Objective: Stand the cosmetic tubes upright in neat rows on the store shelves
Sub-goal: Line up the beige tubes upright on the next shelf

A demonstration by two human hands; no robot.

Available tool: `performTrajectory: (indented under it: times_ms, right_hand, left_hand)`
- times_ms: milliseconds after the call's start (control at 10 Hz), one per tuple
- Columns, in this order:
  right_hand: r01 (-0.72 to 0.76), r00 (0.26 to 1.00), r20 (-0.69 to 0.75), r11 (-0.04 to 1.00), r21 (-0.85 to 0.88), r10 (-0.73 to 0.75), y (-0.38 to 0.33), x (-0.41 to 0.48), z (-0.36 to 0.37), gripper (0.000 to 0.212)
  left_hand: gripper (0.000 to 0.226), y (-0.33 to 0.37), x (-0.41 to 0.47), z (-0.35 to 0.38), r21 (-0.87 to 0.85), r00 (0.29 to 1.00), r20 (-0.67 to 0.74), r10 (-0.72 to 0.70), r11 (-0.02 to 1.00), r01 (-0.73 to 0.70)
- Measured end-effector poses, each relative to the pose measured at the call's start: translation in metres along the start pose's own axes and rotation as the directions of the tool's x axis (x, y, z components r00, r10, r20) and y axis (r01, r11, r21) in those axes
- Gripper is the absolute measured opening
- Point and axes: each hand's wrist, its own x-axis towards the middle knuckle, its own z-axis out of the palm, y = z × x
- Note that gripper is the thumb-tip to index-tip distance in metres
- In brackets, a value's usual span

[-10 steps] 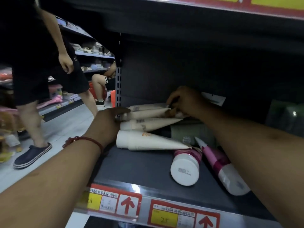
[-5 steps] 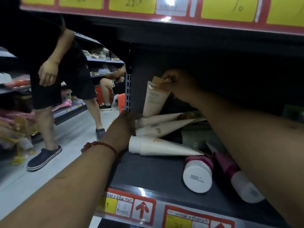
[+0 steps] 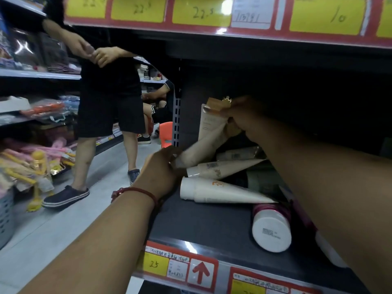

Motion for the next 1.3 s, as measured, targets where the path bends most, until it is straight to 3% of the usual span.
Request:
performTrajectory:
  times_ms: [100, 300, 400, 500, 600, 800, 1000, 1300]
  right_hand:
    - [0.015, 0.995, -0.096, 0.997, 0.078, -0.007, -0.003, 0.001, -0.004, 0.034]
    - [0.047, 0.989, -0.147, 0.981, 0.189, -0.019, -0.002, 0.0, -0.008, 0.032]
    - [0.073, 0.988, -0.141, 0.993, 0.088, -0.06, 0.002, 0.003, 0.008, 0.014]
    - [0.056, 0.991, -0.126, 0.99, 0.13, -0.04, -0.002, -0.01, 0.027, 0.011]
    - [0.05, 0.994, -0.107, 0.975, 0.218, -0.027, -0.004, -0.013, 0.045, 0.025]
    - [0.066, 0.989, -0.141, 0.976, 0.206, -0.037, -0.004, -0.011, 0.05, 0.016]
    - [0.088, 0.986, -0.155, 0.983, 0.162, -0.062, -0.001, -0.008, 0.054, 0.008]
    - [0.087, 0.985, -0.159, 0.986, 0.145, -0.063, 0.001, -0.004, 0.054, 0.018]
  left_hand:
    - [0.039, -0.001, -0.001, -0.001, -0.039, 0.999, 0.04, -0.027, 0.999, 0.028]
    - [0.049, -0.001, -0.003, -0.016, -0.044, 0.982, 0.167, -0.091, 0.994, 0.1]
    - [0.041, -0.01, -0.008, -0.028, -0.119, 0.977, 0.16, -0.138, 0.98, 0.158]
    - [0.03, -0.006, -0.026, -0.048, -0.206, 0.977, 0.134, -0.165, 0.96, 0.191]
    - [0.037, -0.017, -0.029, -0.048, -0.305, 0.979, 0.118, -0.163, 0.933, 0.192]
    - [0.036, -0.025, -0.035, -0.038, -0.405, 0.98, 0.131, -0.152, 0.894, 0.193]
    - [0.038, -0.03, -0.033, -0.042, -0.318, 0.963, 0.241, -0.12, 0.928, 0.196]
    - [0.04, -0.013, -0.018, -0.047, -0.313, 0.987, 0.15, -0.055, 0.944, 0.1]
